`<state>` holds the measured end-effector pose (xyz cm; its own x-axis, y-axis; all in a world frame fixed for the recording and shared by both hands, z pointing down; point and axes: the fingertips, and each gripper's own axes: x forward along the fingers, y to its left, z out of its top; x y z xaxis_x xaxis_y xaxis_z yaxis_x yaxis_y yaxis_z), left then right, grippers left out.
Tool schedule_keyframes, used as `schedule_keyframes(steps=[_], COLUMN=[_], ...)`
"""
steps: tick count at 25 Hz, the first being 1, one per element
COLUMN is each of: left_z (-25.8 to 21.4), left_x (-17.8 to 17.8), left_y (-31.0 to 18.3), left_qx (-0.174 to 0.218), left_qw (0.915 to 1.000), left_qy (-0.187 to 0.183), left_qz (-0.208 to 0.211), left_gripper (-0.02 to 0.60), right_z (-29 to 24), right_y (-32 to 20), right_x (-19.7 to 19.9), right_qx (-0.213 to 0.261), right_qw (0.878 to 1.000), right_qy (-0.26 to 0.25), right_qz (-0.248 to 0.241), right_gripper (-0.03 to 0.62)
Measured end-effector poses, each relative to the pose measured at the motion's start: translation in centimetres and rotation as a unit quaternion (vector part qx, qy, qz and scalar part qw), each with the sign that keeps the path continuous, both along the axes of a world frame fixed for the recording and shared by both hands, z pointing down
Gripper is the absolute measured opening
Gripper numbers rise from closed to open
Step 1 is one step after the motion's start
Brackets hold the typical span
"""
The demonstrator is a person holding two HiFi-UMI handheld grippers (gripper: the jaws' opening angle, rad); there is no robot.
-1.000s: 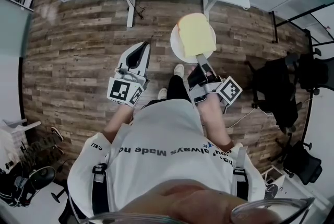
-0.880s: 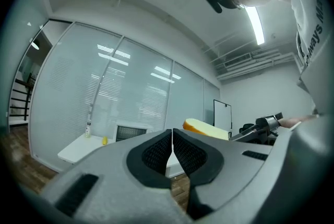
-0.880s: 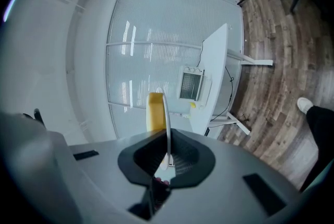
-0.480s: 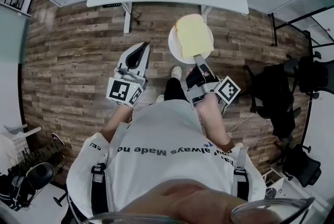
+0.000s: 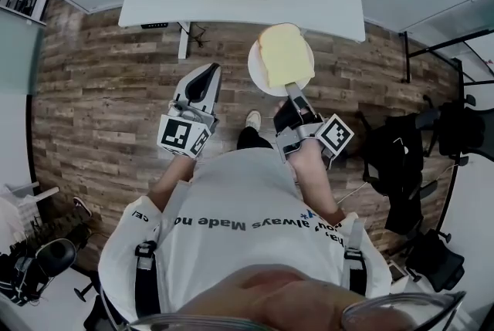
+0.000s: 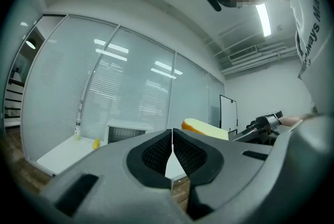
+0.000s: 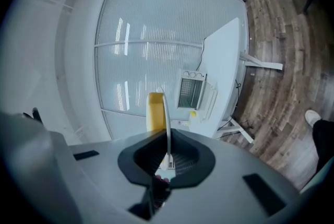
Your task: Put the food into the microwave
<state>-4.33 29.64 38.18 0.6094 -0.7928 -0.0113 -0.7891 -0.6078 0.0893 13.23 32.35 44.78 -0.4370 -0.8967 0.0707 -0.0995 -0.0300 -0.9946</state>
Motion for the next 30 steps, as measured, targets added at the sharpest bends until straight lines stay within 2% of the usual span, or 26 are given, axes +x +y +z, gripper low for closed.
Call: schedule_keyframes(steps=[7, 13, 22, 30], left_z=[0.4, 0.4, 0.6, 1.1], left_x=[4.5, 7.0, 7.3, 5.7], left_y=[-5.8, -8.8, -12.4, -17.3], left_qx=[-0.008, -0.01, -0.007, -0.002], left_qw=[1.0, 0.9999, 0.9998, 0.9999], left_qy=[-0.004, 0.001, -0.002, 0.001], left_qz=[-0.004, -0.008, -0.018, -0.015], left_gripper=[0.015, 0.015, 0.015, 0.015], right_z=[0.3, 0.4, 1.0, 1.4], right_y=[-6.0, -9.4, -13.0, -17.8], right_x=[4.3, 6.5, 7.1, 5.7], right_qx=[-0.003, -0.001, -0.007, -0.008], right_qw=[1.0, 1.0, 1.0, 1.0], right_qy=[-0.001, 0.007, -0.001, 0.002], right_qz=[-0.012, -0.025, -0.027, -0.024], right_gripper=[0.018, 0.018, 0.018, 0.018])
